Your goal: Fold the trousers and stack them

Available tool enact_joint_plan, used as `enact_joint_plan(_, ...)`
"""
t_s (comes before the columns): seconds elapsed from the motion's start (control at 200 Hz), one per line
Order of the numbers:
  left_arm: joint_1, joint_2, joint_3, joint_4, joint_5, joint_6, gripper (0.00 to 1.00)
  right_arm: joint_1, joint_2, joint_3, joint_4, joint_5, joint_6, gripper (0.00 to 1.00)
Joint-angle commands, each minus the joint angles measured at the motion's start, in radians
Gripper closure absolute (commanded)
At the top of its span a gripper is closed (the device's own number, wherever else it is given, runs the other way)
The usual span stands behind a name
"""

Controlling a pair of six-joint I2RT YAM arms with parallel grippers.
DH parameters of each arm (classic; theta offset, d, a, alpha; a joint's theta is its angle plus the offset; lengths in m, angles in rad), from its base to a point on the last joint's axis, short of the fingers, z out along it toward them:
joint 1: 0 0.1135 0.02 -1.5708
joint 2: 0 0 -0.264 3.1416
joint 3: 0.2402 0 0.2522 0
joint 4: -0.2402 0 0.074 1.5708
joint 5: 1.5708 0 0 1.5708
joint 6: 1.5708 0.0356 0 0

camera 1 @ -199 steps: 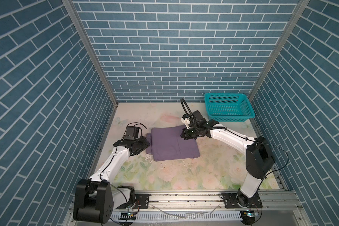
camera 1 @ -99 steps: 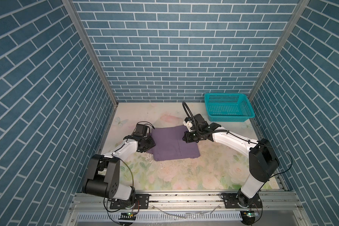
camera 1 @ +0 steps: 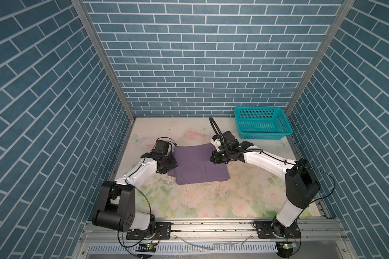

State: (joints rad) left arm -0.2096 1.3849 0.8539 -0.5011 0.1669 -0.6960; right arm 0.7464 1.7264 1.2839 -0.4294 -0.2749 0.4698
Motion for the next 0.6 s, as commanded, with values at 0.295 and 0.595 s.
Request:
enact_joint_plan(0.295, 0.055, -0.05, 0.015, -0.203, -0.133, 0.036, 0.72, 0.148, 0.273, 0.348, 0.006, -0.081, -0.037, 0.87)
enact_joint_plan(0.595, 0.136, -0.045, -0.124, -0.132, -0.091, 0.039, 0.72, 0.21, 0.523, 0.44, 0.048, -0.19, 0.039, 0.88)
